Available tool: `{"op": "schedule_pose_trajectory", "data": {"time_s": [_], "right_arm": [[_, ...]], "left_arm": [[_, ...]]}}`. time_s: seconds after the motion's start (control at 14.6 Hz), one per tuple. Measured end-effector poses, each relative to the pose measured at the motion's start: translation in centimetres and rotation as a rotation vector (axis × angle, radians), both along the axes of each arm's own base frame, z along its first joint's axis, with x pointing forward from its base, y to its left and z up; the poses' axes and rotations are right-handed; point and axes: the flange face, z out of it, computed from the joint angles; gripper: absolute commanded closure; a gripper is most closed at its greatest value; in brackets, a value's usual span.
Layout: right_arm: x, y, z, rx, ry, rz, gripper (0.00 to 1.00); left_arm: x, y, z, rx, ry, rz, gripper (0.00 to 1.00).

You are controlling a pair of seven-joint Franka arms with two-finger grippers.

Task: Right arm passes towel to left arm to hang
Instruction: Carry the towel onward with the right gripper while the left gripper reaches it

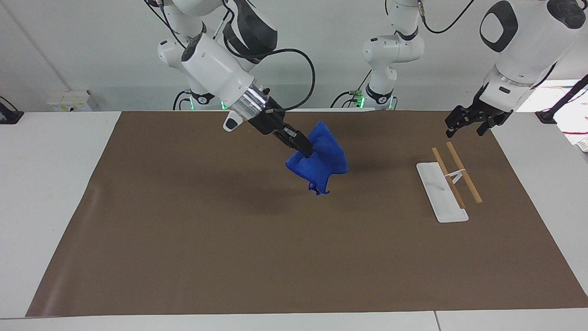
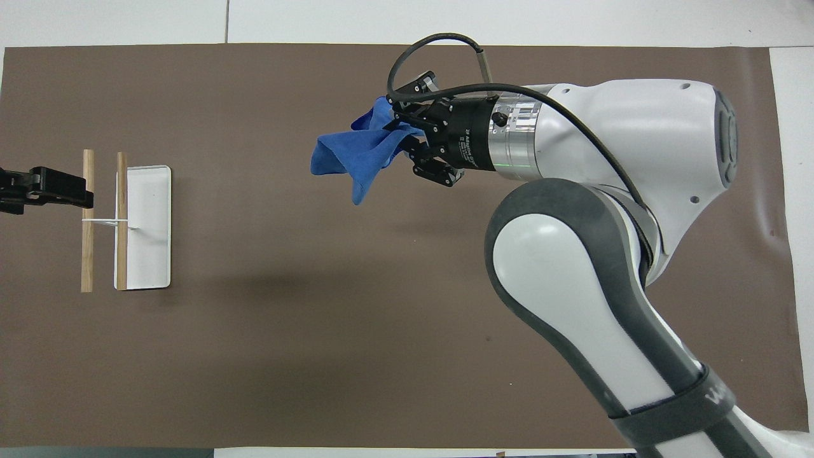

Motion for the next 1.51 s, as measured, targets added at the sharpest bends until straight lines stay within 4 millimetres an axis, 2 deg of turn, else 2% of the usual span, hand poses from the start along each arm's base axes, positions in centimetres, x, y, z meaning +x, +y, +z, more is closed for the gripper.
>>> {"op": "schedule_pose_trajectory", "data": {"time_s": [0.14,0.48,0.62,0.82,0.96,1.24,1.51], "right_arm": [[-0.6,1.4,0.4,0.068,0.028,-0.029,1.0],[-3.1,6.7,0.7,0.118,0.034,-0.088,1.0],[-3.6,8.6,-0.4,0.12,0.02,-0.107,1.0],[-3.6,9.9,-2.2,0.108,0.023,-0.113,1.0],[-4.3,10.9,-2.3,0.108,0.022,-0.097,1.0],[-4.9,11.8,-1.9,0.115,0.012,-0.088,1.0],[-4.8,11.7,-1.7,0.119,0.002,-0.099,1.0]], "left_arm": [[0.0,0.0,0.0,0.0,0.0,0.0,0.0],[0.0,-0.3,0.0,0.0,0.0,-0.005,0.0],[0.0,-0.5,0.0,0.0,0.002,-0.01,0.0],[-0.1,-0.8,0.0,0.0,0.006,-0.009,0.0],[-0.2,-2.2,0.1,-0.008,0.006,0.019,0.0],[-0.2,-6.0,-0.5,-0.135,0.04,0.233,0.0],[1.4,-8.7,-1.9,-0.298,0.091,0.597,0.0]]}}
